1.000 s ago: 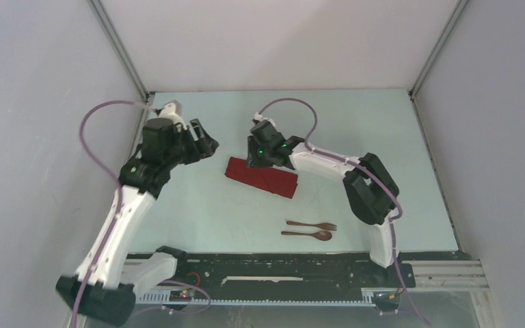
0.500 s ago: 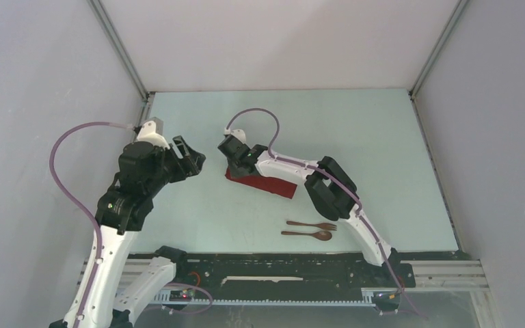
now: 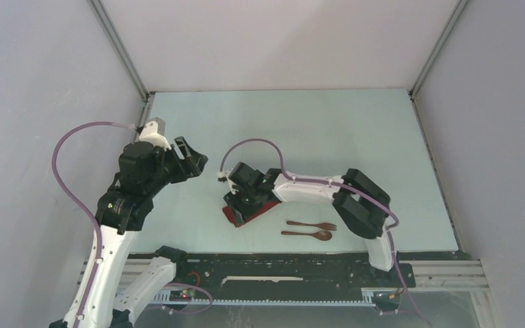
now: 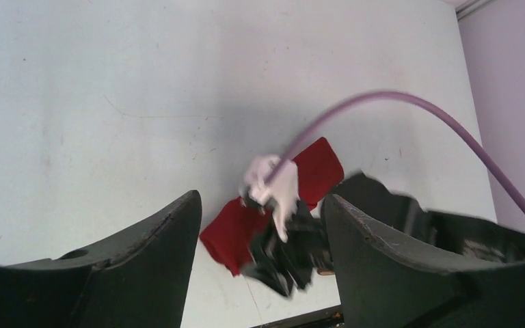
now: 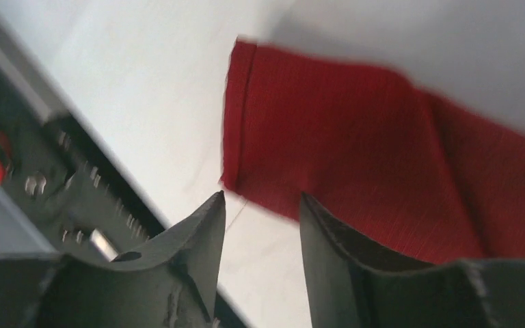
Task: Fold the napkin into a case and place the utensils inside
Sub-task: Rotate the smaller rectangle-folded napkin at the center of the board, then move the smaller rectangle folded napkin to the center of the board.
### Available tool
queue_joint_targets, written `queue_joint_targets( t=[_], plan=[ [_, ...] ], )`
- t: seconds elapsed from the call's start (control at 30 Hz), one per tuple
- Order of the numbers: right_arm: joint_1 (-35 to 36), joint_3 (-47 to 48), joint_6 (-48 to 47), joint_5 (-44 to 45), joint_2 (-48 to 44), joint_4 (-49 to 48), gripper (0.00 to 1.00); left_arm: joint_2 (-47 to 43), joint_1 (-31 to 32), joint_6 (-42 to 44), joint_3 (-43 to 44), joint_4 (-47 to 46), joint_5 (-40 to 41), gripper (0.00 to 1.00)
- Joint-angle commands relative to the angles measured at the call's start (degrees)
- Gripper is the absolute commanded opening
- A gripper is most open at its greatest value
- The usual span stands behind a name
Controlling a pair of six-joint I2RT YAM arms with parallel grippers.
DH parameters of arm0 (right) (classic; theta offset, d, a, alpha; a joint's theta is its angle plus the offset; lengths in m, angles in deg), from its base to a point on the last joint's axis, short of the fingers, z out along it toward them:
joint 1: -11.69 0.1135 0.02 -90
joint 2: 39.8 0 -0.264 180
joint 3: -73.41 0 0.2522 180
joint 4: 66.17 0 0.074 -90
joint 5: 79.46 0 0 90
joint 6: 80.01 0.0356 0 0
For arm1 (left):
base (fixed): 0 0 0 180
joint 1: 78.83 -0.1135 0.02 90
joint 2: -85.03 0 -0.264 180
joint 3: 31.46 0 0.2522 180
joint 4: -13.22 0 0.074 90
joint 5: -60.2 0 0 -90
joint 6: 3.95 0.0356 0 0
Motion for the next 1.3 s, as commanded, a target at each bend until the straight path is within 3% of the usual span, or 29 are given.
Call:
queue_joint_targets(
  t=[0.0, 0.1, 0.23, 0.33, 0.63, 0.9, 1.13, 1.27],
  plan=[
    [0.2, -3.37, 7.45, 2.63, -13.96, 7.67, 0.6, 1.51, -0.24, 0.0, -0.75, -3.16, -2.44, 0.74],
    [-4.69, -10.22, 22.42, 3.42, -21.31, 10.8, 0.65, 2.24, -0.27, -1.33, -1.79, -5.15, -4.22, 0.74],
    [-12.1, -31.01, 40.7, -0.42, -32.9, -5.92, 0.65, 3.16, -0.27, -1.82, -2.49, -7.24, -7.33, 0.74],
    [-13.72, -34.25, 44.35, 0.36, -31.31, -12.08, 0.65, 3.4, -0.25, -1.61, -3.13, -7.54, -9.05, 0.74],
    [-14.77, -34.0, 47.26, 2.52, -18.32, -25.69, 0.6, -2.25, -0.21, 0.69, -3.04, -3.58, -9.85, 0.74],
    [-12.41, -28.9, 44.57, 5.77, -11.54, -24.38, 0.44, -6.87, -0.26, 0.74, -2.92, -2.05, -9.16, 0.74],
    [-6.83, -15.8, 34.32, 6.75, -3.51, -20.41, 0.33, -7.38, -0.22, 1.97, -0.01, 0.11, -8.59, 0.74],
    [-4.55, -7.69, 36.1, 4.9, 2.35, -20.4, 0.32, -7.43, -0.25, 1.91, 0.76, 0.7, -8.66, 0.74]
  ],
)
